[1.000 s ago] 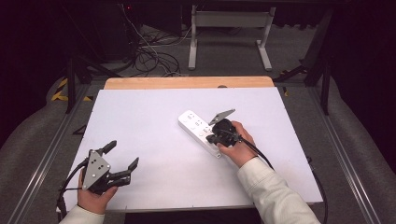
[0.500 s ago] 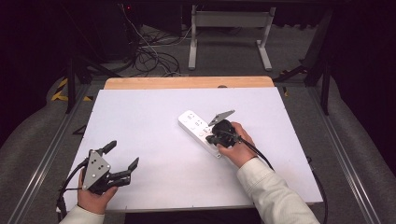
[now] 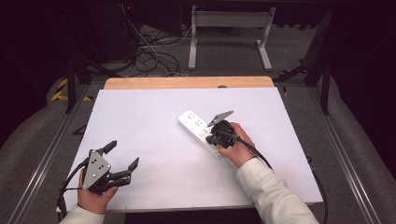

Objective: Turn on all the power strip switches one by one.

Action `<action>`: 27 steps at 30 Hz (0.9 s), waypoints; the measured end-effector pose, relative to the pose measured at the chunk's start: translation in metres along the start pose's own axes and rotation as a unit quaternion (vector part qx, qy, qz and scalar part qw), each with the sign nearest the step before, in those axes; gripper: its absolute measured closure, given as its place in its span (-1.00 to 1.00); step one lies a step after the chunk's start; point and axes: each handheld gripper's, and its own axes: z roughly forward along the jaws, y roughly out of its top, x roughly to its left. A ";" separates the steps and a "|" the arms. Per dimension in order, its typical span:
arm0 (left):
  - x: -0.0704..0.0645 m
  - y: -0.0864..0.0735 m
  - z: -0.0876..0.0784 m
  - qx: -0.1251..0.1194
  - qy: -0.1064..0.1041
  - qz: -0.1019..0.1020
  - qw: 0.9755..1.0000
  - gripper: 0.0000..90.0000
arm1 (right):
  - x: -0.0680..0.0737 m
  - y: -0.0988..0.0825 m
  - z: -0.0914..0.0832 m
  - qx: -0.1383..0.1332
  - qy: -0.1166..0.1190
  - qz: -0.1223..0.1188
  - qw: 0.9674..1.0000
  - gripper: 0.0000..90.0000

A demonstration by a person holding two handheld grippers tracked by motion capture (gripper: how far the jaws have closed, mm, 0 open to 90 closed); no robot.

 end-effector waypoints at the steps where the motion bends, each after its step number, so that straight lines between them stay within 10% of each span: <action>1: 0.000 0.000 0.000 0.000 0.000 0.000 1.000 -0.69 | 0.000 0.001 0.000 0.005 0.000 0.001 1.000 1.00; 9: 0.000 0.000 0.000 -0.002 0.001 -0.001 1.000 -0.69 | 0.001 0.003 -0.002 0.006 -0.004 -0.004 1.000 1.00; 13: 0.001 0.000 0.000 0.000 0.001 -0.003 1.000 -0.69 | -0.003 0.013 -0.022 -0.063 0.005 0.008 0.998 1.00; 27: 0.002 0.000 0.000 -0.002 0.004 -0.001 1.000 -0.69 | -0.005 0.029 -0.023 -0.077 -0.001 0.009 0.997 1.00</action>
